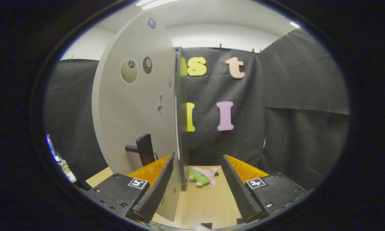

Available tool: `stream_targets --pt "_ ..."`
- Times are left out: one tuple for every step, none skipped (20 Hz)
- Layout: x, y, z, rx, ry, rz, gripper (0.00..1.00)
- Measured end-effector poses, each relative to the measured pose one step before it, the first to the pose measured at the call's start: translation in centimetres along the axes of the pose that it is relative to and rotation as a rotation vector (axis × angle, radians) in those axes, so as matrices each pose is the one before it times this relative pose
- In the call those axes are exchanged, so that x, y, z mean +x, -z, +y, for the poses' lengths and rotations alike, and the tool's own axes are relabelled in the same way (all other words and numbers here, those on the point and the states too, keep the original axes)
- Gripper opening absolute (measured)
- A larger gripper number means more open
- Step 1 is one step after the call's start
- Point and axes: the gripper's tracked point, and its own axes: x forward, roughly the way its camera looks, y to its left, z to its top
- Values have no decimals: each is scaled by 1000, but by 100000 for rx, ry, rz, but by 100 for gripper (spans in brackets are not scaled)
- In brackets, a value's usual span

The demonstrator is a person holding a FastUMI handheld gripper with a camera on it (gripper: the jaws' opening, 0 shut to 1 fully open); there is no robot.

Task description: Open the shoe cabinet door, grab the shoes and put them into the shoe cabinet, then close the shoe cabinet door.

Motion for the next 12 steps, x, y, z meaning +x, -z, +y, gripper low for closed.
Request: stream_targets --pt "-379 81 715 391 106 372 97" --pt "-147 68 684 120 -104 266 97" --pt "98 -4 599 -123 -47 334 97" --pt "-23 -41 849 -17 -278 93 97" --pt "-42 167 719 -501 324 195 96" --pt "106 -179 1190 -330 -374 -154 96" --pt "-14 126 1278 157 -544 279 95" --pt "120 105 1369 -286 -1068 334 96" --pt "166 128 1294 -458 -1166 163 96" --pt "235 35 1287 -456 -731 160 96" --pt "319 -32 1294 -33 -163 -309 96" --pt "421 -137 1416 236 -53 -231 96"
